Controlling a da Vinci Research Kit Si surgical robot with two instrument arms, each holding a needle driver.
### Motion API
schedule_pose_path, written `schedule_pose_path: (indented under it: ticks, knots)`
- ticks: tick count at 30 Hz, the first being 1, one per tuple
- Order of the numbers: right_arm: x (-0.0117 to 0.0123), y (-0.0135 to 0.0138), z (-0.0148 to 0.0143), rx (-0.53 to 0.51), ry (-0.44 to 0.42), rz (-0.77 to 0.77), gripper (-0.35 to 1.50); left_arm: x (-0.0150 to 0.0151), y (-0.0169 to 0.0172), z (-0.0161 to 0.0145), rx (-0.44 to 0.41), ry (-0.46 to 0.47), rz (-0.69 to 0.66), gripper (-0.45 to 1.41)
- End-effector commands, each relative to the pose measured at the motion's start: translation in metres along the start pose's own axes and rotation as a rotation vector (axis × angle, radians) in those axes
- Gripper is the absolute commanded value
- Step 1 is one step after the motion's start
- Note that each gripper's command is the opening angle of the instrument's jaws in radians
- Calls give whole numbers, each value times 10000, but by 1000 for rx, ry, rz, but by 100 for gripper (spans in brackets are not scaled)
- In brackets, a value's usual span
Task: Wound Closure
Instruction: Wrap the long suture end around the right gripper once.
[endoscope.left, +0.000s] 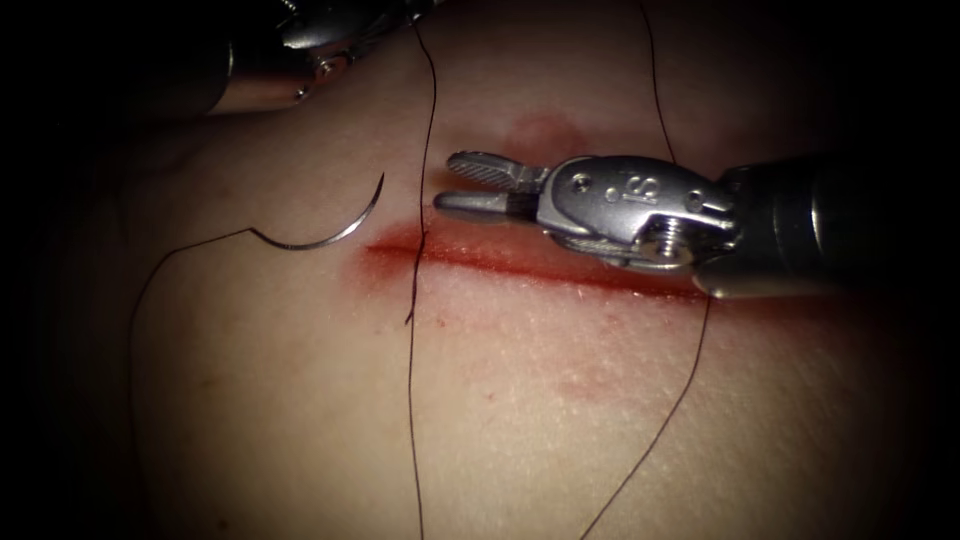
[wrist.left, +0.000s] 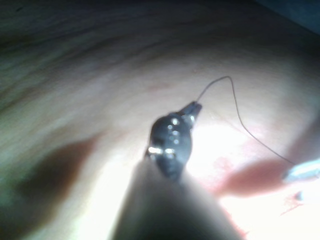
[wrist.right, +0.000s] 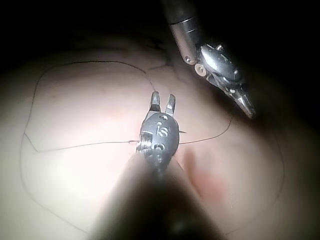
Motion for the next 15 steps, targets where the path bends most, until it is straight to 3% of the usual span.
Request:
schedule_pose_path:
  ticks: [1, 6, 15]
  knots:
    - [-16, 0, 8, 2, -13, -3, 19, -4, -3, 3, -6, 0, 3, -35]
    - [-29, -7, 10, 2, -28, 7, 19, -6, -1, -4, -14, 2, 6, -35]
    - [-26, -16, 6, -4, -33, 7, 21, -10, 9, -8, -18, 8, 1, -35]
